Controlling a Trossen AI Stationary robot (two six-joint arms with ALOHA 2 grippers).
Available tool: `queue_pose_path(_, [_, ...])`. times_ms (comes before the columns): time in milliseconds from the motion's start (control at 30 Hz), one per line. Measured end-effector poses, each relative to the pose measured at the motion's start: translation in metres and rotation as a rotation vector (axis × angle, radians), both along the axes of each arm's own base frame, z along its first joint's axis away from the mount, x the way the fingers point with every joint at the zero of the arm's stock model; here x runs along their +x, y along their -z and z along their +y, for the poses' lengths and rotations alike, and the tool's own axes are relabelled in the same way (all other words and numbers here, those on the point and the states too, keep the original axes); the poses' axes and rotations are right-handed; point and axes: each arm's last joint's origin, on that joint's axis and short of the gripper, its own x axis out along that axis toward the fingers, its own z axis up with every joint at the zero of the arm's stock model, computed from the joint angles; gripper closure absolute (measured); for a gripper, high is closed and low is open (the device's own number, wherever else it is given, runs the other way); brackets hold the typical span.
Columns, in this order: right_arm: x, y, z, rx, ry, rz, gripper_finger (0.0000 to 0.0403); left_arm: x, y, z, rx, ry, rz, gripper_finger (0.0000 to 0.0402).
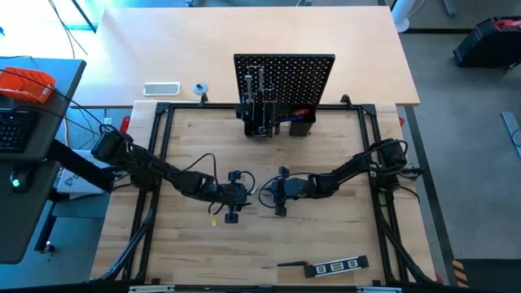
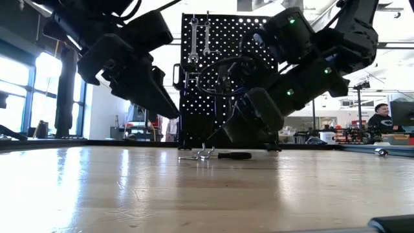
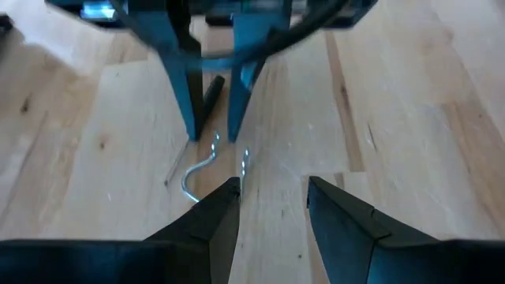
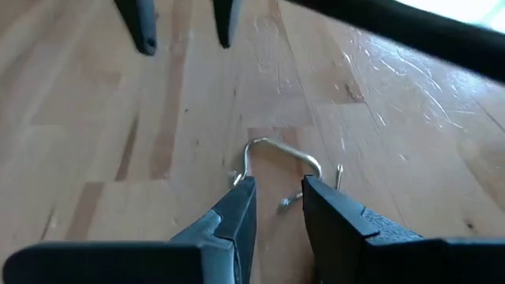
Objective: Hang tools onto peg board
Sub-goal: Hang the binder clip on the pegboard
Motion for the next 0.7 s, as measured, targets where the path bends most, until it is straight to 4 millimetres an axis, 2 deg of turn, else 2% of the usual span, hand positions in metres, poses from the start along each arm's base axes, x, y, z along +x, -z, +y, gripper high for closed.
queue_pose_path(200, [0.003, 0.008, -0.002, 0.010, 0.032, 0.043, 0.0312, 0.000, 0.000, 0.000, 0.023, 0.004, -0.006, 0.0259])
queue_pose_path(433, [0.004, 0.014, -0.001, 0.004, 0.029, 0.039, 0.0395, 0.000, -0.001, 0.001, 0.037, 0.003, -0.006, 0.0259])
queue_pose_path(700, [0.004, 0.012, 0.001, -0.018, 0.040, 0.023, 0.0399, -0.003, 0.004, 0.003, 0.104, 0.011, 0.023, 0.0259])
